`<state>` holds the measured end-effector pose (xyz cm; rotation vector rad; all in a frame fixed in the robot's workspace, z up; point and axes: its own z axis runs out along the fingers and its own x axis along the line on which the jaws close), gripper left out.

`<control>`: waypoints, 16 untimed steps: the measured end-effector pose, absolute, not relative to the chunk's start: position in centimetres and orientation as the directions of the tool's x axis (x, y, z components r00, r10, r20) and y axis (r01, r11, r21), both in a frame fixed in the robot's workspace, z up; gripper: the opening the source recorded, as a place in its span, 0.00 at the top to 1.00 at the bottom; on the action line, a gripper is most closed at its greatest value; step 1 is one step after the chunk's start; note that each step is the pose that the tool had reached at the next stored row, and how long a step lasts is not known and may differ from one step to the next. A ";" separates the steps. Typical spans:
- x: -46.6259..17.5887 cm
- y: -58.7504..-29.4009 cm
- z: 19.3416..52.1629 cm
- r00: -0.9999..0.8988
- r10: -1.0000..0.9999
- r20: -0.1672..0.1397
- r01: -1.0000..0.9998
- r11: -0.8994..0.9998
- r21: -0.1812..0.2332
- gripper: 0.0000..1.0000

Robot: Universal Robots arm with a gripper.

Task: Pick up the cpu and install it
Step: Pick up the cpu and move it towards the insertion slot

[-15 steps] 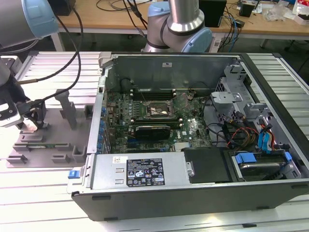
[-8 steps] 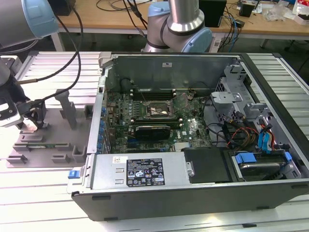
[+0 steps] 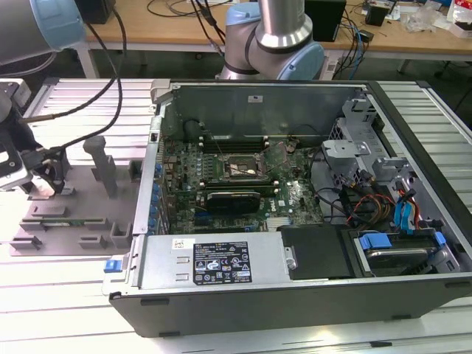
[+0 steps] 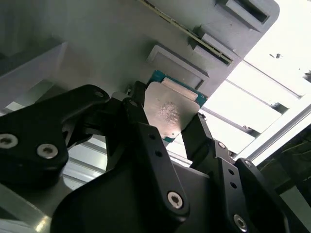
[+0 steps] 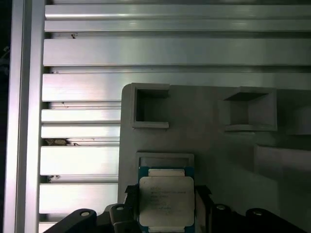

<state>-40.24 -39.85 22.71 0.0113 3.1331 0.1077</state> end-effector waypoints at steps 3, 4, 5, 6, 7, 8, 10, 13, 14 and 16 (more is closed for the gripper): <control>-40.2 -39.8 23.8 -1.000 0.007 -0.006 0.007 0.998 0.069 0.45; -40.2 -39.8 24.2 -1.000 0.007 -0.006 0.007 0.998 0.069 0.45; -40.2 -39.8 24.7 -1.000 0.007 -0.006 0.007 0.998 0.069 0.45; -40.2 -39.8 25.3 -1.000 0.007 -0.006 0.007 0.998 0.068 0.45; -40.2 -39.8 25.7 -1.000 0.007 -0.006 0.007 0.998 0.068 0.45; -40.2 -39.8 26.0 -1.000 0.007 -0.006 0.007 0.998 0.068 0.45; -40.2 -39.8 26.8 -1.000 0.007 -0.006 0.007 0.998 0.068 0.45; -40.2 -39.7 28.1 -1.000 0.007 -0.006 0.007 0.998 0.068 0.45; -40.2 -39.7 28.8 -1.000 0.007 -0.006 0.007 0.998 0.068 0.45; -40.2 -39.7 29.9 -1.000 0.007 -0.006 0.007 0.998 0.068 0.45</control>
